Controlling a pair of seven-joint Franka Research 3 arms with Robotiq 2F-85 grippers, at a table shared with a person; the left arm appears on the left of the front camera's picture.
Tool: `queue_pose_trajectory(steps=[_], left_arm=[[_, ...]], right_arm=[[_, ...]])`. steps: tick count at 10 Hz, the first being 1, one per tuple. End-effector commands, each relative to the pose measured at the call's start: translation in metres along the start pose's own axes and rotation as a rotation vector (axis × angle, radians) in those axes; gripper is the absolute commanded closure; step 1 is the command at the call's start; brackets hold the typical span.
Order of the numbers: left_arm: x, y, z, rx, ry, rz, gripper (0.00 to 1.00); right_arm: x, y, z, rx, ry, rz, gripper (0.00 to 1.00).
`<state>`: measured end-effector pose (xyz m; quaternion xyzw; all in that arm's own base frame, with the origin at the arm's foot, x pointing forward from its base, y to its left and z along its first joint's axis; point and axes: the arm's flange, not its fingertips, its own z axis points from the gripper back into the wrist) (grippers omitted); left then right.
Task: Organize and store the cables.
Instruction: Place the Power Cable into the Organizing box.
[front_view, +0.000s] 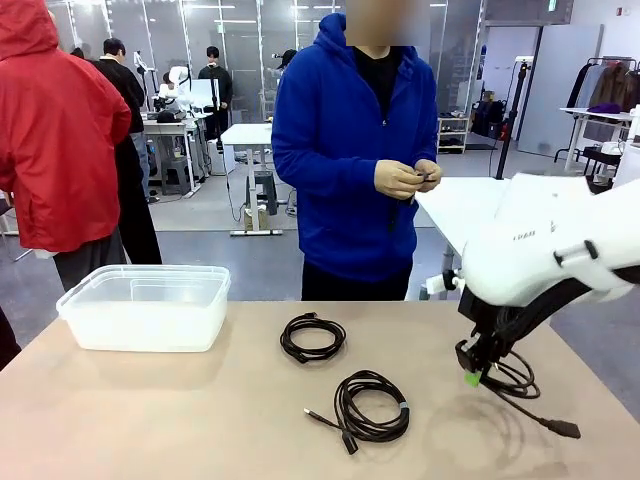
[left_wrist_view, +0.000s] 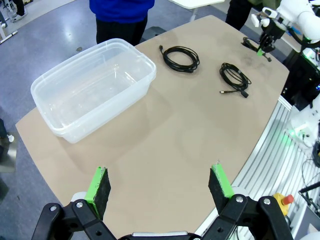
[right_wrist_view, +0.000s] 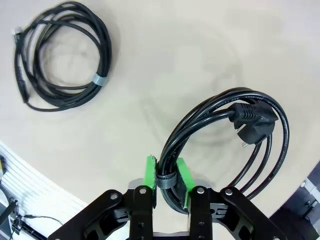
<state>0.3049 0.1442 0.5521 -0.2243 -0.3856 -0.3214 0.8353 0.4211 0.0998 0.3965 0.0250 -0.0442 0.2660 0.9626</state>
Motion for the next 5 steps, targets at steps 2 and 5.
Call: queue_pose_trajectory(steps=[2,5], left_arm=[[0.001,0.002,0.002,-0.017,-0.011,-0.017,0.0],[0.001,0.002,0.002,-0.017,-0.011,-0.017,0.0]], right_arm=[[0.0,0.0,0.0,0.0,0.0,0.0,0.91],[0.0,0.0,0.0,0.0,0.0,0.0,0.91]])
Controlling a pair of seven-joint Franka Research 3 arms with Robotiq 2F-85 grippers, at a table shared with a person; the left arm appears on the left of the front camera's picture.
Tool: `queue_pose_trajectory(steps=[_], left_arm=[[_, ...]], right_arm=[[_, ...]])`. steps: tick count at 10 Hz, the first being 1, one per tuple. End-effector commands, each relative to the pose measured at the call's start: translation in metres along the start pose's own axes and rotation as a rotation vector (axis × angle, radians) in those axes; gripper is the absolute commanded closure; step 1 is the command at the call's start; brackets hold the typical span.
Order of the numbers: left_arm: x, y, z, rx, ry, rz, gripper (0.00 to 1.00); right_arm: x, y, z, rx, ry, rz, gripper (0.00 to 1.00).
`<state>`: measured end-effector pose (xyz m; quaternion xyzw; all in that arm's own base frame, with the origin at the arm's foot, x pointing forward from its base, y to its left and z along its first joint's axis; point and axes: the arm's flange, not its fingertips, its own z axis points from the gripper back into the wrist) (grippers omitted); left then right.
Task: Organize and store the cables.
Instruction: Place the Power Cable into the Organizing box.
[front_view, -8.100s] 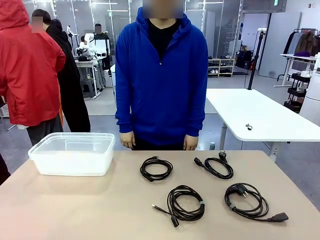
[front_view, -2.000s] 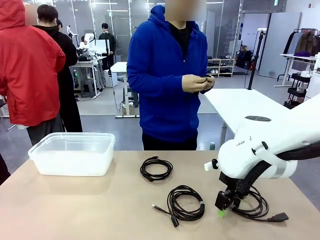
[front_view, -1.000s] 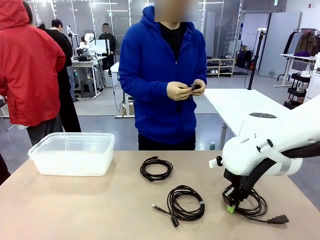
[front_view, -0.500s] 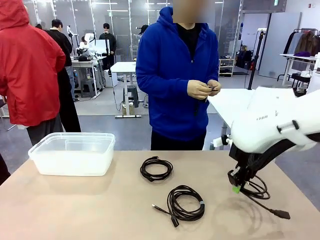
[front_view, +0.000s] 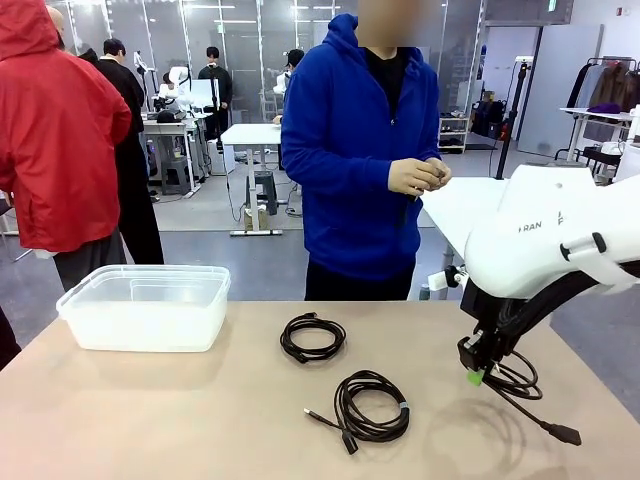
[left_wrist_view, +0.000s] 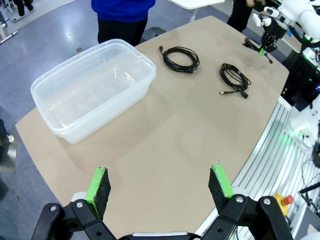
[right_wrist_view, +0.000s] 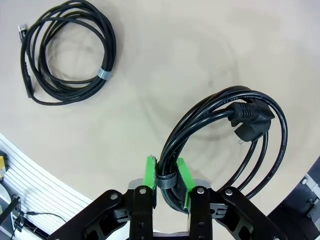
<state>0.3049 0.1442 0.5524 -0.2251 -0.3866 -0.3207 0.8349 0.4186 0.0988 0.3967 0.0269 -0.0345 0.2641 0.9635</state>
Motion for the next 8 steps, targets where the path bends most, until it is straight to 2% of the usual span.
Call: queue_pose_trajectory(steps=[1,3,4,5,8], left_arm=[[0.001,0.002,0.002,-0.017,-0.008,-0.018,0.0],[0.001,0.002,0.002,-0.017,-0.008,-0.018,0.0],[0.001,0.002,0.002,-0.017,-0.008,-0.018,0.0],[0.001,0.002,0.002,-0.017,-0.008,-0.018,0.0],[0.001,0.002,0.002,-0.017,-0.008,-0.018,0.0]], right_arm=[[0.003,0.0,0.0,-0.009,-0.018,0.005,0.91],[0.003,0.0,0.0,-0.009,-0.018,0.005,0.91],[0.0,0.0,-0.002,0.001,0.002,0.0,0.79],[0.019,0.007,0.002,-0.059,0.022,0.044,0.79],[0.089,0.039,0.049,-0.183,0.067,0.214,0.79]])
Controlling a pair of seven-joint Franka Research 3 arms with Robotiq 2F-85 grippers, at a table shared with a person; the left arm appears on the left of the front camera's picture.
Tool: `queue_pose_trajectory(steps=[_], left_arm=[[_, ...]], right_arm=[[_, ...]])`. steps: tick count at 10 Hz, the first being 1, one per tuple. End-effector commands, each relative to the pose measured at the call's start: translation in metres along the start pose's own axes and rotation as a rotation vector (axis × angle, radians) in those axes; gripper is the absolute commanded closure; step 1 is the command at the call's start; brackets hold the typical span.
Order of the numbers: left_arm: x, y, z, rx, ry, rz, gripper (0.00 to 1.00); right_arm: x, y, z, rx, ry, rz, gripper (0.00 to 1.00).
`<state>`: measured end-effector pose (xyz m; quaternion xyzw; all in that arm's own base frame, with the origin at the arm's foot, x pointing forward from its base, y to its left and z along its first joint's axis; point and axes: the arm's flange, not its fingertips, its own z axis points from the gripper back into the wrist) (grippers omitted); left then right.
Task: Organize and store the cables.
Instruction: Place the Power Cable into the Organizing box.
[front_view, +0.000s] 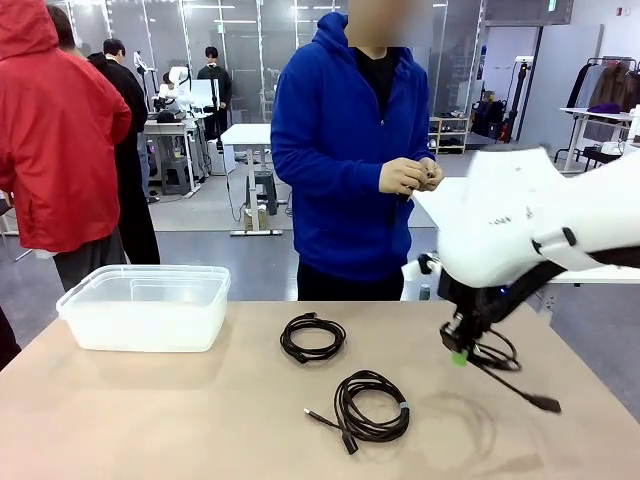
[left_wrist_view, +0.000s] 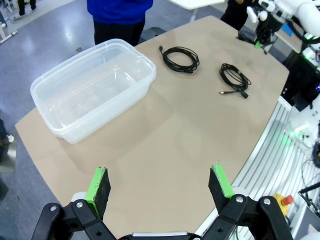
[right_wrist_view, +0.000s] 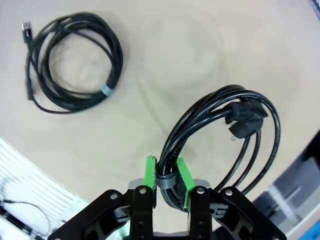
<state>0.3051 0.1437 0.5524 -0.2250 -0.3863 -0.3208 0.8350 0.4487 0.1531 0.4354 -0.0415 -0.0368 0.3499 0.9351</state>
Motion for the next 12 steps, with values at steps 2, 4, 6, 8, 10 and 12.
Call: queue_pose_trajectory(steps=[2,4,6,8,10,12], left_arm=[[0.001,0.002,0.002,-0.017,-0.009,-0.018,0.0],[0.001,0.002,0.002,-0.017,-0.009,-0.018,0.0],[0.001,0.002,0.002,-0.017,-0.009,-0.018,0.0],[0.001,0.002,0.002,-0.017,-0.009,-0.018,0.0],[0.001,0.002,0.002,-0.017,-0.009,-0.018,0.0],[0.001,0.002,0.002,-0.017,-0.009,-0.018,0.0]], right_arm=[[0.094,0.011,0.035,-0.091,0.123,0.134,0.79],[0.165,0.048,0.031,-0.13,0.231,0.31,0.79],[0.2,0.089,0.018,-0.1,0.206,0.442,0.79],[0.207,0.13,0.006,-0.014,0.072,0.52,0.79],[0.205,0.169,0.0,0.039,-0.05,0.59,0.79],[0.213,0.203,-0.004,0.063,-0.108,0.643,0.79]])
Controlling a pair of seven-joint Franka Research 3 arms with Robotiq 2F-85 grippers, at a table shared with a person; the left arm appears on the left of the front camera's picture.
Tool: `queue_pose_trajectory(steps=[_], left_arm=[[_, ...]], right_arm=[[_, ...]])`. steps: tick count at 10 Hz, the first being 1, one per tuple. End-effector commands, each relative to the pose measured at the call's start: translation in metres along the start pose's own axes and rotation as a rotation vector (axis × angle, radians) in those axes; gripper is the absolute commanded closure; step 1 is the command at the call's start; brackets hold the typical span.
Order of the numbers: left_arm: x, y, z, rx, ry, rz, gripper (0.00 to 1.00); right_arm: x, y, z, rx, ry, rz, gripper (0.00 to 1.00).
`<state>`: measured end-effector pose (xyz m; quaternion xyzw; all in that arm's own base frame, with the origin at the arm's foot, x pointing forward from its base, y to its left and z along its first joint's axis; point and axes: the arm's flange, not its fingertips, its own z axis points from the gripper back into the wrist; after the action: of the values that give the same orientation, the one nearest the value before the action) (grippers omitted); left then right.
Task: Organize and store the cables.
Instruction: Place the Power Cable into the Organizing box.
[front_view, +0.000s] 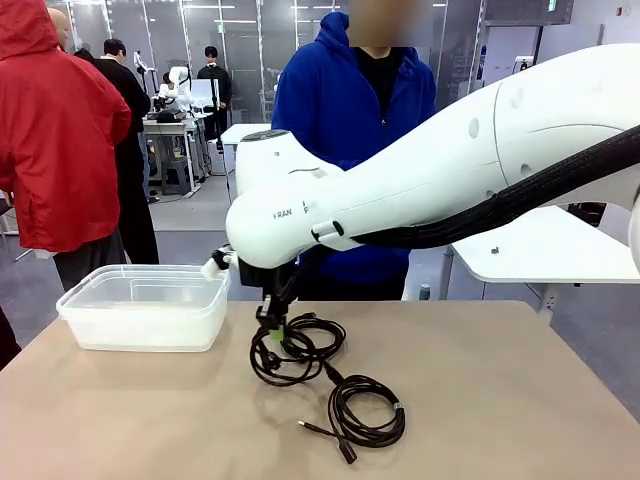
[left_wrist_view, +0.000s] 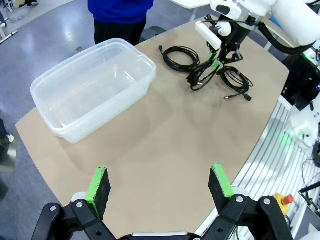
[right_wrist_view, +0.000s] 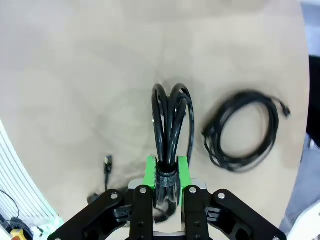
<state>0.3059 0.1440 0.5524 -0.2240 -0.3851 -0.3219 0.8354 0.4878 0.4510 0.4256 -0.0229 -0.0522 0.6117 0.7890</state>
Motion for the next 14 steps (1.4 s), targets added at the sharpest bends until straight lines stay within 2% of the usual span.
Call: queue_pose_trajectory(steps=[1,4,6,9,11,12,13,14], left_arm=[[0.001,0.002,0.003,-0.017,-0.012,-0.017,0.0],[0.001,0.002,0.003,-0.017,-0.012,-0.017,0.0],[0.001,0.002,0.003,-0.017,-0.012,-0.017,0.0],[0.001,0.002,0.003,-0.017,-0.012,-0.017,0.0],[0.001,0.002,0.003,-0.017,-0.012,-0.017,0.0],[0.001,0.002,0.003,-0.017,-0.012,-0.017,0.0],[0.001,0.002,0.003,-0.017,-0.012,-0.017,0.0],[0.001,0.002,0.003,-0.017,-0.012,-0.017,0.0]], right_arm=[[0.007,0.018,-0.018,0.031,-0.004,0.101,0.79],[0.023,0.028,-0.047,0.156,0.005,0.172,0.79],[0.026,0.03,-0.062,0.173,0.065,0.181,0.79],[0.02,0.023,-0.086,0.211,0.081,0.155,0.79],[0.014,0.019,-0.09,0.28,0.011,0.125,0.79],[0.012,0.018,-0.087,0.266,0.007,0.12,0.6],[0.011,0.017,-0.084,0.256,0.007,0.129,0.48],[0.011,0.017,-0.085,0.256,0.008,0.131,0.29]])
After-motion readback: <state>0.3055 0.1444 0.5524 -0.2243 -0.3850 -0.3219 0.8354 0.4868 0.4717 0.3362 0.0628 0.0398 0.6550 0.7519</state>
